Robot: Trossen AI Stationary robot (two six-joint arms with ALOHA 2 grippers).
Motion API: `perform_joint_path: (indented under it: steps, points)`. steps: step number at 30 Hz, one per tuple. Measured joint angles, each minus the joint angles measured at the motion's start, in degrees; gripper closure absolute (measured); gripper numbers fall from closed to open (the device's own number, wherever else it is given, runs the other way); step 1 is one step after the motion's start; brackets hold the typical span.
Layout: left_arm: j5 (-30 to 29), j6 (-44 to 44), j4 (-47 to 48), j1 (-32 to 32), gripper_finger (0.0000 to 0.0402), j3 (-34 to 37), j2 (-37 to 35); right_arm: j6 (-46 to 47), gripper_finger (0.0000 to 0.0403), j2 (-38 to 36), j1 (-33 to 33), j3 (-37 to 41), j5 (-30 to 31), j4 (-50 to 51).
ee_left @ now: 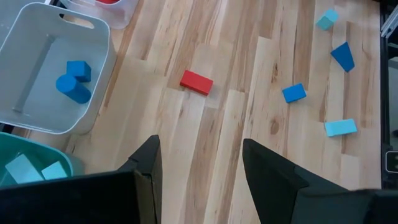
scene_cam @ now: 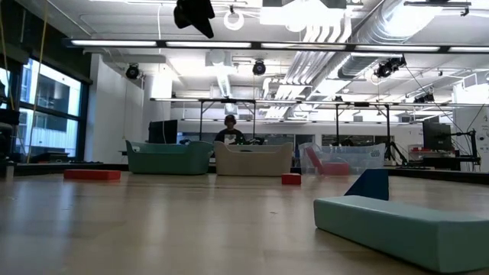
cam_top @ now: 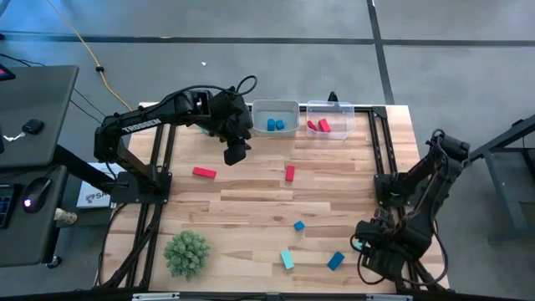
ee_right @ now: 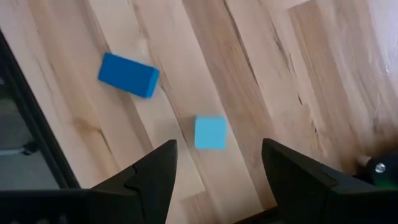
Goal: Sort & place blocks by color
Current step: Put the right light blue block into the green bin
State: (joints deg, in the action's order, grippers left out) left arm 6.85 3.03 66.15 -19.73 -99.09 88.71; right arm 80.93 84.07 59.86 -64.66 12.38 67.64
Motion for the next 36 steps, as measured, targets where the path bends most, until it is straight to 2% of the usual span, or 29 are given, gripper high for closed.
perform_joint_path:
  steps: [13, 20, 26, 31, 36]
  points:
    - [0.0, -0.2, -0.1, 0.0, 0.0257, 0.0, 0.0, 0.1, 0.0178, 8.4, -0.1, 0.0, -2.4, -2.6]
    - [0.0, -0.2, -0.1, 0.0, 0.0257, 0.0, 0.0, 4.0, 0.0178, 11.3, -0.1, 0.0, -7.0, -3.3]
    - [0.0, -0.2, -0.4, 0.0, 0.0257, 0.0, 0.0, 2.9, 0.0178, 8.8, -1.2, 0.0, -7.6, -1.7]
    - [0.0, -0.1, -0.4, 0.0, 0.0257, 0.0, 0.0, 2.6, 0.0178, 5.0, -3.7, 0.0, -7.9, 5.7]
    - [0.0, 0.2, -0.4, 0.0, 0.0257, 0.0, 0.0, 2.6, 0.0178, -1.6, -6.2, 0.0, -4.0, 11.6]
